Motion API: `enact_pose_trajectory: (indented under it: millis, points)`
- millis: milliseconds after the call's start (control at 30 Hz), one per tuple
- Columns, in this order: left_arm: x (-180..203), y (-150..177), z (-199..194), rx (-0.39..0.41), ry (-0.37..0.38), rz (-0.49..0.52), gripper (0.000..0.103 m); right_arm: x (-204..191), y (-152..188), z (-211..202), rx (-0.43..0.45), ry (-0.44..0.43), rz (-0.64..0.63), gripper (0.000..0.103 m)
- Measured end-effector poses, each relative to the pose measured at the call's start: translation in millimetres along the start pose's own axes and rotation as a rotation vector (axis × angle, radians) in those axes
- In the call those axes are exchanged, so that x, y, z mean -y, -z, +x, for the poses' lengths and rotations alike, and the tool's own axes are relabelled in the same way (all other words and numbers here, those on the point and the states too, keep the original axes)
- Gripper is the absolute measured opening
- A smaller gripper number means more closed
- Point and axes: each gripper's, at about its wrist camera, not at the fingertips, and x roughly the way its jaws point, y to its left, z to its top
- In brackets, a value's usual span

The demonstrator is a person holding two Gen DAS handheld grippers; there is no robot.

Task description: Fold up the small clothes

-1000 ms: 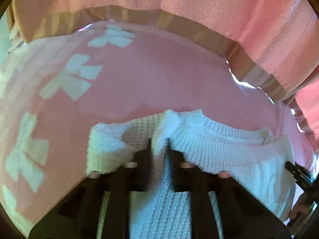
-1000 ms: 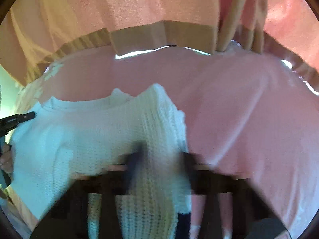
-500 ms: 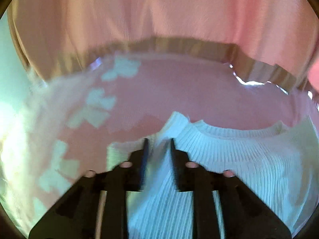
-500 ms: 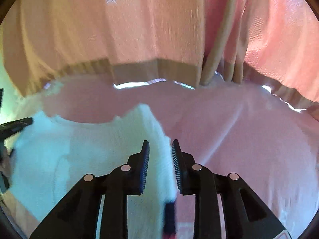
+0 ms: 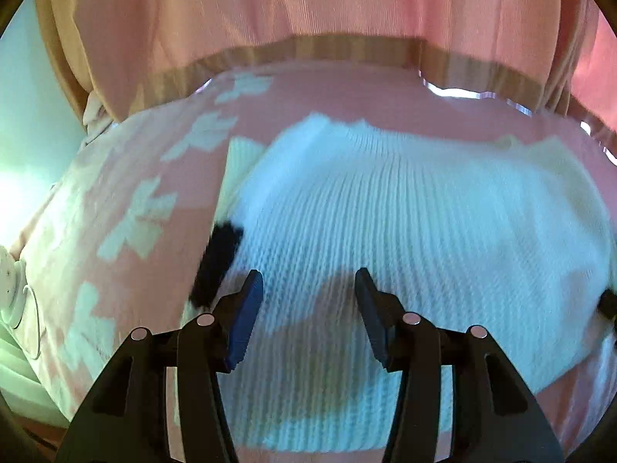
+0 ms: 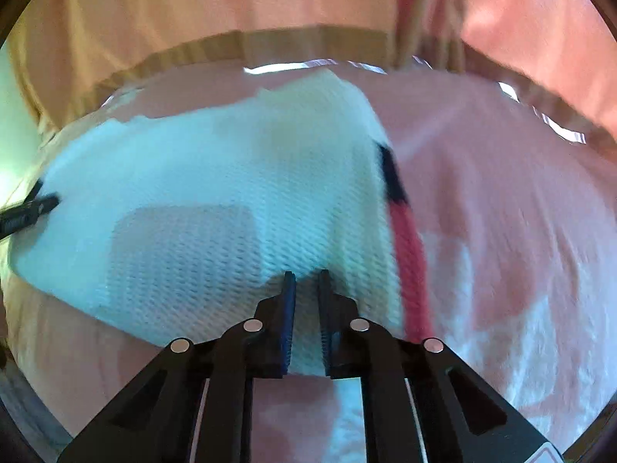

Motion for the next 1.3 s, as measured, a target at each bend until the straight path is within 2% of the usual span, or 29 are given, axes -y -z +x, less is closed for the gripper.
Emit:
enact_pose_trajectory:
  millis: [67, 167, 233, 367, 500, 533, 600, 667, 733, 833, 900, 933, 1000, 1067, 1133, 1233, 1300]
  points:
    - [3.9, 4.1, -2.7, 0.023, -0.025, 0.026, 0.049, 10.2, 1.3, -4.5, 0.003, -0.030, 0.056, 0.000]
    - [3.7, 5.1, -8.4, 0.028, -0.026, 0.004, 0.048, 6.8, 6.0, -19.3, 0.042, -0.020, 0.046, 0.001]
    - [4.4, 6.7, -10.5, 0.025, -0.027, -0.013, 0.048, 7.7, 10.1, -5.6, -0.016, 0.016, 0.034, 0.001]
    - [5.4, 7.9, -13.7, 0.027, -0.034, -0.027, 0.048, 14.4, 8.3, -15.3, 0.012, 0.000, 0.068, 0.001]
    - [-1.7, 12.5, -20.2, 0.030, -0.017, -0.061, 0.049, 29.8, 7.6, -34.2, 0.078, 0.027, 0.119, 0.015]
    - [-4.4, 14.0, -22.2, 0.030, -0.009, -0.076, 0.051, 37.1, 7.0, -34.2, 0.077, 0.044, 0.145, 0.032]
    - [-11.8, 17.3, -27.0, 0.032, 0.016, -0.116, 0.056, 46.0, 7.3, -33.1, 0.063, 0.069, 0.175, 0.047]
    - [-21.9, 22.2, -33.0, 0.040, 0.039, -0.167, 0.062, 51.8, 9.8, -30.9, 0.039, 0.028, 0.202, 0.048]
    - [-35.5, 28.4, -35.1, 0.036, 0.088, -0.246, 0.063, 54.4, 11.3, -26.4, 0.021, 0.001, 0.218, 0.053]
    - [-53.1, 37.7, -32.6, 0.025, 0.134, -0.368, 0.063, 53.7, 15.9, -18.9, -0.010, -0.038, 0.239, 0.054]
    - [-62.6, 41.6, -39.8, 0.071, 0.149, -0.437, 0.063, 51.6, 18.0, -15.8, -0.017, -0.074, 0.250, 0.054]
    - [-65.2, 42.6, -45.6, 0.103, 0.142, -0.454, 0.063, 51.2, 18.5, -14.0, -0.022, -0.087, 0.258, 0.055]
    - [-70.8, 46.3, -55.3, 0.157, 0.101, -0.483, 0.071, 49.7, 20.4, -11.2, -0.031, -0.123, 0.268, 0.055]
    - [-79.3, 52.6, -56.7, 0.171, 0.099, -0.536, 0.075, 46.3, 21.9, -4.8, -0.049, -0.163, 0.284, 0.058]
    - [-83.9, 56.3, -46.1, 0.124, 0.132, -0.567, 0.076, 41.0, 22.6, -4.1, -0.035, -0.154, 0.270, 0.060]
    - [-84.4, 63.3, -19.4, -0.015, 0.193, -0.614, 0.076, 35.3, 20.1, -1.9, -0.026, -0.159, 0.269, 0.060]
    - [-84.7, 66.2, -9.9, -0.047, 0.226, -0.651, 0.077, 33.3, 18.7, -1.6, -0.017, -0.173, 0.276, 0.058]
